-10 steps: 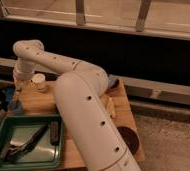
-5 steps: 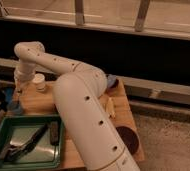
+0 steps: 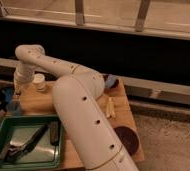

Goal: Place fork in plastic cup

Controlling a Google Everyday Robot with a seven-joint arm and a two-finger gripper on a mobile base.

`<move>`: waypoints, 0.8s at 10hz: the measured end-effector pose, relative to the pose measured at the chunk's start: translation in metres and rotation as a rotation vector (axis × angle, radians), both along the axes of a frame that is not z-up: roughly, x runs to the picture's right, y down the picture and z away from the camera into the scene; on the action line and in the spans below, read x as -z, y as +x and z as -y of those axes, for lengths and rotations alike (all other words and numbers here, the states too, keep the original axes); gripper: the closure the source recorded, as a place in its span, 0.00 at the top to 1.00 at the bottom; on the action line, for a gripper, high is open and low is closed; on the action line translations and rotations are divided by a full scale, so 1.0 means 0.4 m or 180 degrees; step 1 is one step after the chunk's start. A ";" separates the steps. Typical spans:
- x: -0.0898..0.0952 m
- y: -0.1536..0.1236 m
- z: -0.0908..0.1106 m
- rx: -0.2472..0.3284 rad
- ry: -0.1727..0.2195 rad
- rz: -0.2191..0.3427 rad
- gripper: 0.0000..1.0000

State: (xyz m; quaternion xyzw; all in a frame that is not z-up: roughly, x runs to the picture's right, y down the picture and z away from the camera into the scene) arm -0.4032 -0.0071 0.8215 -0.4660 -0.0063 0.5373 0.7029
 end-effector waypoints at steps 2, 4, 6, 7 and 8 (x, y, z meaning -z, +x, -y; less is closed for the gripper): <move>-0.001 -0.016 -0.013 0.0038 -0.0031 0.0045 0.40; -0.006 -0.022 -0.020 0.0067 -0.0060 0.0066 0.62; -0.010 -0.022 -0.022 0.0082 -0.0078 0.0075 0.78; -0.011 -0.022 -0.023 0.0086 -0.0089 0.0077 0.80; -0.012 -0.021 -0.025 0.0085 -0.0098 0.0079 0.80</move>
